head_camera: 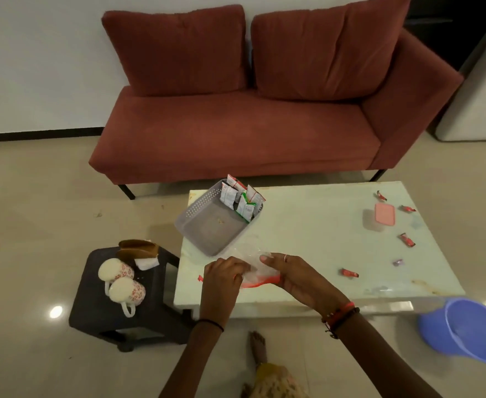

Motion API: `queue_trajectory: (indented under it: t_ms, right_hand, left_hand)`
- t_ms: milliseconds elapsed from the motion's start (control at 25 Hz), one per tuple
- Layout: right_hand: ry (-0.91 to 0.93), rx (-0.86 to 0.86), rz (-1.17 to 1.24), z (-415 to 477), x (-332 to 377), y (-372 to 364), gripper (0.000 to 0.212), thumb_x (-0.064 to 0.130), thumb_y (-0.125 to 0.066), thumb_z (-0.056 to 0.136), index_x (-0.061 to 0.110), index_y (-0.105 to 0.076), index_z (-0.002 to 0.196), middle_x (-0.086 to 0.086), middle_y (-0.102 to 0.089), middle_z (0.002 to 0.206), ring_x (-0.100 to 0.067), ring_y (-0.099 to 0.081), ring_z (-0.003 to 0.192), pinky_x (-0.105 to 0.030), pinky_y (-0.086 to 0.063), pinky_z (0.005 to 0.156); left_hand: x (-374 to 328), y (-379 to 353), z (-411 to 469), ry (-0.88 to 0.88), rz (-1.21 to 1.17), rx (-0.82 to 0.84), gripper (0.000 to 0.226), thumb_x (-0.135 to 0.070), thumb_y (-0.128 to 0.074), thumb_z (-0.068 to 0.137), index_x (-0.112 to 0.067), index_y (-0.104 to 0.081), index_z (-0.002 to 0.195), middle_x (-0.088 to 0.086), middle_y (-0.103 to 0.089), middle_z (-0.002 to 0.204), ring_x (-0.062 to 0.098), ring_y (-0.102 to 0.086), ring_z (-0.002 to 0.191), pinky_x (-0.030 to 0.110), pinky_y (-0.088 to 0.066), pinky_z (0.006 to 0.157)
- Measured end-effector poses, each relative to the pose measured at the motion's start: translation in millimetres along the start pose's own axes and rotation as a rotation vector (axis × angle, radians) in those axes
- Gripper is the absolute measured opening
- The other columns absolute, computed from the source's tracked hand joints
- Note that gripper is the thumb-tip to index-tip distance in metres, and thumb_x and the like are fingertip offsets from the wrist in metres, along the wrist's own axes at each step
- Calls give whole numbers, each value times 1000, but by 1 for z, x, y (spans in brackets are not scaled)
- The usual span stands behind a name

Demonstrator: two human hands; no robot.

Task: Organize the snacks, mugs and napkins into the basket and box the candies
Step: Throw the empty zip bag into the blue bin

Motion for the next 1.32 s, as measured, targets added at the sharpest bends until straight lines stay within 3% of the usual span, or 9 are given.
queue_trajectory:
  t_ms: [120,280,480,560,720,840,1000,1160,1320]
  right_hand:
    - [85,-82,-29,-34,2,21,32,5,-69,82,9,-66,113,-11,-71,115,-23,-68,102,-30,-56,89]
    - [174,-223,-100,-71,5,66,34,-1,-67,81,8,-67,114,-16,-71,111,-23,-68,97,-34,-55,89]
    - [206,-557,-119,-115,1,164,32,-4,-63,80,2,-68,111,-8,-73,91,-12,-70,76,-25,-58,74]
    - [200,-689,-87,-138,-4,216,29,-5,-63,80,1,-69,108,-7,-71,87,-13,-67,72,-24,-58,68]
    - [180,-968,6,-196,-20,341,20,-5,-60,82,-4,-63,102,-22,-67,90,-29,-64,78,-45,-57,78]
    - [136,-1156,40,-249,-36,439,13,-3,-60,83,-9,-63,94,-26,-65,85,-30,-62,77,-49,-55,79]
    - [14,-1425,69,-317,-66,569,8,1,-59,81,0,-64,86,-16,-65,79,-30,-61,74,-40,-54,69]
    - [-109,-1672,48,-354,-102,681,11,4,-59,80,4,-66,88,-17,-70,90,-29,-58,76,-30,-42,66]
    - [-133,-1688,5,-334,-140,774,10,4,-53,82,3,-62,87,-16,-68,88,-32,-59,79,-26,-38,64]
  left_hand:
    - [-30,-19,-13,21,22,-25,21,3,-73,67,-18,-69,67,-6,-73,73,15,-69,65,35,-39,92]
    - [-73,-53,-15,9,-27,-1,20,1,-71,71,-18,-71,70,-6,-75,76,13,-70,71,44,-34,98]
    - [-134,-131,-7,-43,-138,336,18,-16,-58,87,-28,-69,96,-15,-72,102,4,-64,94,41,-19,114]
    - [-169,-170,-7,-92,-200,471,22,-20,-55,89,-32,-65,105,-17,-67,113,5,-62,101,36,-18,114]
    - [-261,-246,-1,-250,-198,563,36,-24,-58,88,-36,-52,121,-20,-57,126,4,-56,113,32,-24,111]
    - [-332,-318,4,-322,-180,653,42,-18,-56,87,-32,-50,126,-14,-54,129,6,-49,120,32,-31,109]
    - [-411,-432,7,-353,-93,765,36,-14,-50,90,-25,-53,124,-4,-53,130,14,-50,119,33,-32,109]
    - [-467,-533,0,-412,10,843,38,-16,-45,90,-19,-48,128,-1,-47,136,14,-41,130,37,-24,115]
    - [-483,-617,-10,-360,1,896,36,-10,-47,88,-13,-51,124,5,-51,132,20,-43,128,40,-19,117]
Point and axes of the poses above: each hand's wrist, its own z-axis towards the middle knuckle, its own y-axis out of the back of the hand, x = y × z, the point moved 7 cm from there along z, towards the middle knuckle
